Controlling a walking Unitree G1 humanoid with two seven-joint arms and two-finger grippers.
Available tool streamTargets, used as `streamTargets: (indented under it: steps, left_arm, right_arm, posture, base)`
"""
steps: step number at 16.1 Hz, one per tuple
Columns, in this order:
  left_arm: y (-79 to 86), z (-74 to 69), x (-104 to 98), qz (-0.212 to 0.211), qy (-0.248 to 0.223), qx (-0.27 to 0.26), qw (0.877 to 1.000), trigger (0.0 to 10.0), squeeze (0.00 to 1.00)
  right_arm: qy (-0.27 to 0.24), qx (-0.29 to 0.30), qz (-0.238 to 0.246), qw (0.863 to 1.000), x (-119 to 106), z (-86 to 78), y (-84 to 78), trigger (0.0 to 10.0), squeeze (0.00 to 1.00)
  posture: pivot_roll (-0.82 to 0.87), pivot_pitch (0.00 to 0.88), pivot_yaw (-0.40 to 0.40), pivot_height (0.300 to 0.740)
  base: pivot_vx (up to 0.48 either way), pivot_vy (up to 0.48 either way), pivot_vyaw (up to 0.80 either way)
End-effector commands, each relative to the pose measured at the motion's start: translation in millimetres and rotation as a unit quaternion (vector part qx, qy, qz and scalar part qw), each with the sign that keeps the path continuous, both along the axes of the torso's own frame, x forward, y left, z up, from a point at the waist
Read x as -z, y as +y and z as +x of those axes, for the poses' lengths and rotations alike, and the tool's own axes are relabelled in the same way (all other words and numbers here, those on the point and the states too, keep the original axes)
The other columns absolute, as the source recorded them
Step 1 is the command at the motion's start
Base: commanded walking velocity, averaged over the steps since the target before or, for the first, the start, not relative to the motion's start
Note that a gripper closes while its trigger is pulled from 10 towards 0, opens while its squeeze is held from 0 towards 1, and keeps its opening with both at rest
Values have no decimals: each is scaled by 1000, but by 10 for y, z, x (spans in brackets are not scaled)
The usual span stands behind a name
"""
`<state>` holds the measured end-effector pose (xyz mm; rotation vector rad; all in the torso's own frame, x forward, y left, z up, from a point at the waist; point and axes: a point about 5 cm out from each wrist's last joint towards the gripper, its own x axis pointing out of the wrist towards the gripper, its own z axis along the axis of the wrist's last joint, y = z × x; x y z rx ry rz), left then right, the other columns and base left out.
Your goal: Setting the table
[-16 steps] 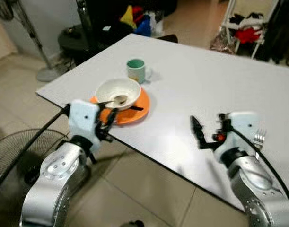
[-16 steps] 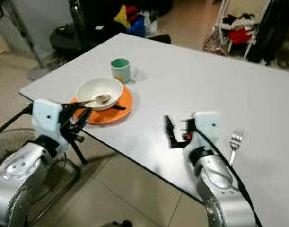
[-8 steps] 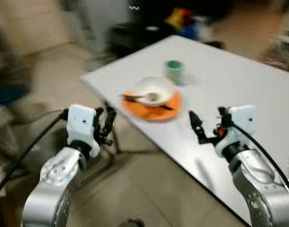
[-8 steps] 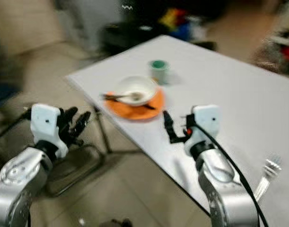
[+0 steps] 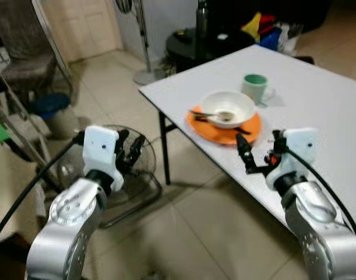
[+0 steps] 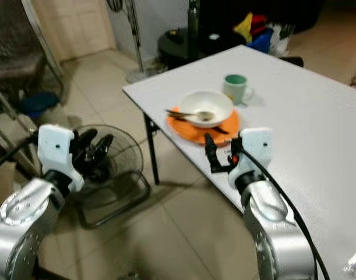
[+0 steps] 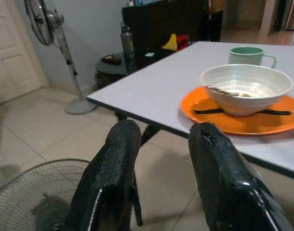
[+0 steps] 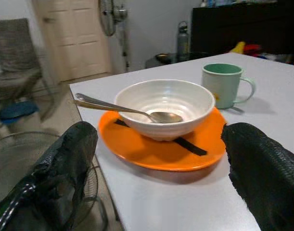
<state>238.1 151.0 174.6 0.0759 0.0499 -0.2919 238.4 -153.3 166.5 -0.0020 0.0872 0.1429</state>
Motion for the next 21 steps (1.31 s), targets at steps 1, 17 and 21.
streamTargets:
  steps: [1, 17, 21]
  left_arm:
    - [57, 13, 6, 9, 5, -8, 1000, 10000, 0]
    - [53, 0, 27, 14, 2, -11, 1000, 10000, 0]
    - [39, 7, 6, 17, -2, -5, 1000, 10000, 0]
  right_arm:
    - [-13, -11, 1, 1000, -24, -3, 65, 10000, 1000]
    - [-9, -64, 26, 998, -9, 38, 161, 10000, 1000]
    - [-11, -77, 25, 997, -19, 38, 182, 10000, 1000]
  posture:
    - [74, 0, 72, 740]
    - [99, 0, 37, 740]
    - [103, 0, 32, 740]
  base:
    - [0, 311, 0]
    - [0, 312, 250]
    - [0, 310, 400]
